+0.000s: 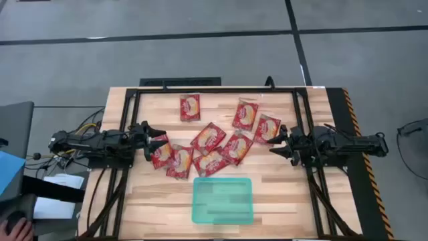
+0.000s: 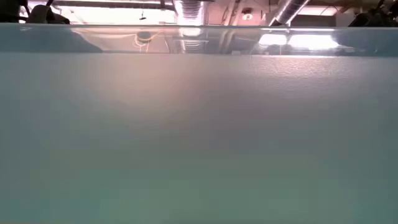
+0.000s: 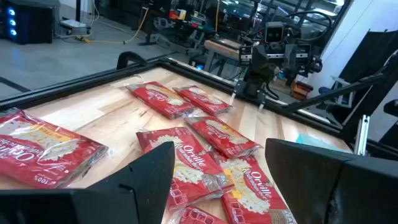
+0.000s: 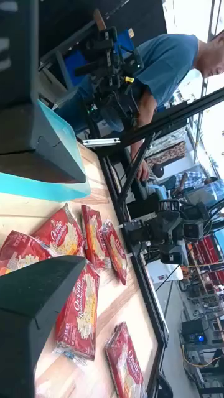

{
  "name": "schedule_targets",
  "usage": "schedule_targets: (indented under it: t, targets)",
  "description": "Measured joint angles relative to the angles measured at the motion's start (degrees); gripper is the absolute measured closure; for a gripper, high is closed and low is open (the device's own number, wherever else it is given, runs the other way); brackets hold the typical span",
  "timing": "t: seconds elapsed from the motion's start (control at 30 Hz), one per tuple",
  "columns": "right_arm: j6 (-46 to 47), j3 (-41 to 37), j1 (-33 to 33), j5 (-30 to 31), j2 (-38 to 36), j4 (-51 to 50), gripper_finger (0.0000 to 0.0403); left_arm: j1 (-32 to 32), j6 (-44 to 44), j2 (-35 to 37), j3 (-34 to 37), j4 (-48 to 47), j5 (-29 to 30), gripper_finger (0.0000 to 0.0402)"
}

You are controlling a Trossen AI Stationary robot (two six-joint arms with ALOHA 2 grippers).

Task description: Sort popcorn bags into baskets

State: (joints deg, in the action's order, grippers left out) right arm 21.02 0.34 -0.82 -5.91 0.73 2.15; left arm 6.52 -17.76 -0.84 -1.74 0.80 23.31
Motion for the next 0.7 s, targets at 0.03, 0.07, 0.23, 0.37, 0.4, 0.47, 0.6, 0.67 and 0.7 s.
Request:
schedule_targets:
  t: [0.03,0.07,0.23,0.37,0.4,0.47,0.6,0.67,0.7]
  targets:
    - [0.0,0.0,0.0,0.0,0.0,0.0,0.0177,0.0,0.0,0.0,0.0,0.0,0.0,0.0161]
    - [0.0,0.0,0.0,0.0,0.0,0.0,0.0177,0.0,0.0,0.0,0.0,0.0,0.0,0.0161]
    - [0.0,0.0,0.0,0.0,0.0,0.0,0.0177,0.0,0.0,0.0,0.0,0.0,0.0,0.0161]
    - [0.0,0.0,0.0,0.0,0.0,0.0,0.0176,0.0,0.0,0.0,0.0,0.0,0.0,0.0161]
    - [0.0,0.0,0.0,0.0,0.0,0.0,0.0176,0.0,0.0,0.0,0.0,0.0,0.0,0.0161]
    - [0.0,0.0,0.0,0.0,0.0,0.0,0.0175,0.0,0.0,0.0,0.0,0.0,0.0,0.0161]
    - [0.0,0.0,0.0,0.0,0.0,0.0,0.0177,0.0,0.0,0.0,0.0,0.0,0.0,0.0161]
    - [0.0,0.0,0.0,0.0,0.0,0.0,0.0178,0.0,0.0,0.0,0.0,0.0,0.0,0.0161]
    - [0.0,0.0,0.0,0.0,0.0,0.0,0.0179,0.0,0.0,0.0,0.0,0.0,0.0,0.0161]
